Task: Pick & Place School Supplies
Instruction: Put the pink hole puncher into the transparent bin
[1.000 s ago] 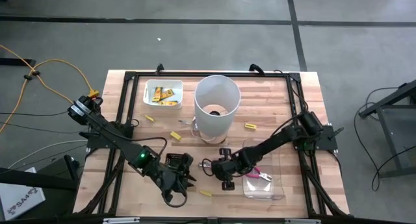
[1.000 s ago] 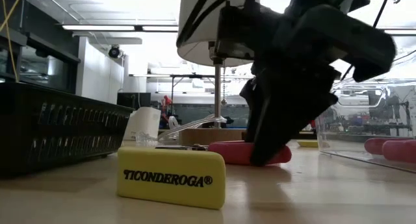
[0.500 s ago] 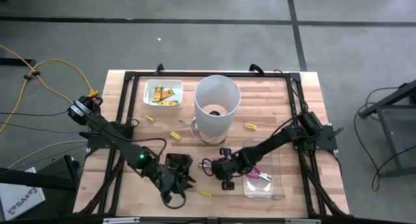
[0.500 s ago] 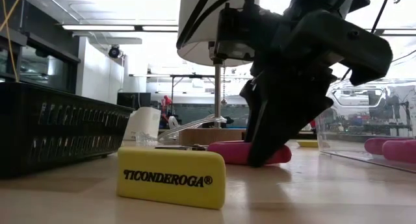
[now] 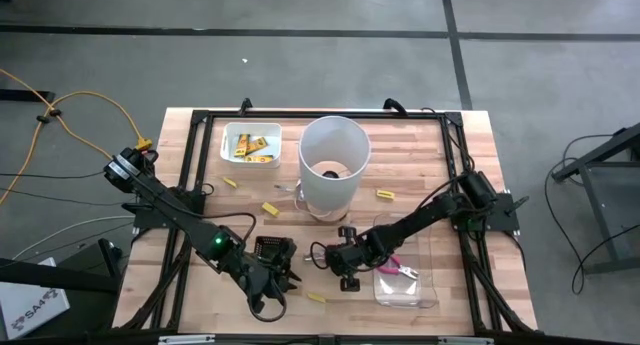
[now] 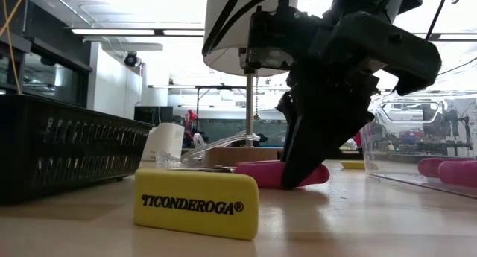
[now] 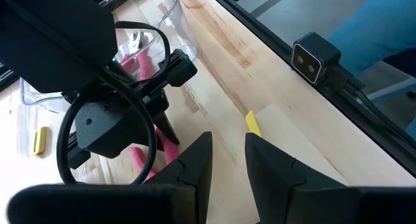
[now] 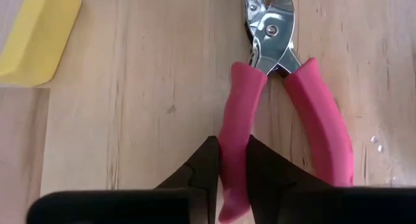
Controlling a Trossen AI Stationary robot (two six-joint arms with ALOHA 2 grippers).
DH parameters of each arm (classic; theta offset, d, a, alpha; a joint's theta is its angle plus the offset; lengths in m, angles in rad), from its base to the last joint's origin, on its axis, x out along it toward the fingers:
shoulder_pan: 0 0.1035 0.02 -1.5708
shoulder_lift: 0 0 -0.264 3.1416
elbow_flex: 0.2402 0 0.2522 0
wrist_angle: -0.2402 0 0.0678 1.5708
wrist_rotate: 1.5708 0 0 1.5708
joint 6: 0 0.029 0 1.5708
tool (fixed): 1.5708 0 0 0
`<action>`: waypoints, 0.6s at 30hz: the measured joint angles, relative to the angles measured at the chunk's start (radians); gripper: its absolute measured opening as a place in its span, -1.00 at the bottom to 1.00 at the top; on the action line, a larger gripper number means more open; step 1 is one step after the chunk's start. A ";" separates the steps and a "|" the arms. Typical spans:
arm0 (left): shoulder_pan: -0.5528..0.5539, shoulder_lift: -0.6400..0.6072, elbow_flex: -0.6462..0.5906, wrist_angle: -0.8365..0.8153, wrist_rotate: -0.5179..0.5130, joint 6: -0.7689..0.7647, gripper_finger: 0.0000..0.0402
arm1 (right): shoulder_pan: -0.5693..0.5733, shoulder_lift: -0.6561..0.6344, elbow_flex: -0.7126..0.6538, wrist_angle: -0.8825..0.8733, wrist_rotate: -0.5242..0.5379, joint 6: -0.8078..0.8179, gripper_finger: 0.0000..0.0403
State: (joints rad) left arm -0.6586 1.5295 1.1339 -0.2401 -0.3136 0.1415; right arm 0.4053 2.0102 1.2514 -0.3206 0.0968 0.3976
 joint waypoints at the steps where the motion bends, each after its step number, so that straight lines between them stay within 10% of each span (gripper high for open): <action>1: 0.000 0.000 0.000 0.000 0.000 0.000 -0.57 | 0.000 0.000 0.000 0.000 -0.001 0.001 -0.75; 18: -0.012 0.000 0.000 -0.010 -0.002 -0.001 -0.57 | 0.050 -0.134 0.000 -0.033 0.127 0.084 -0.78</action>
State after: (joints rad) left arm -0.6710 1.5295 1.1339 -0.2497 -0.3161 0.1402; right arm 0.4555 1.8761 1.2510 -0.3534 0.2238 0.4818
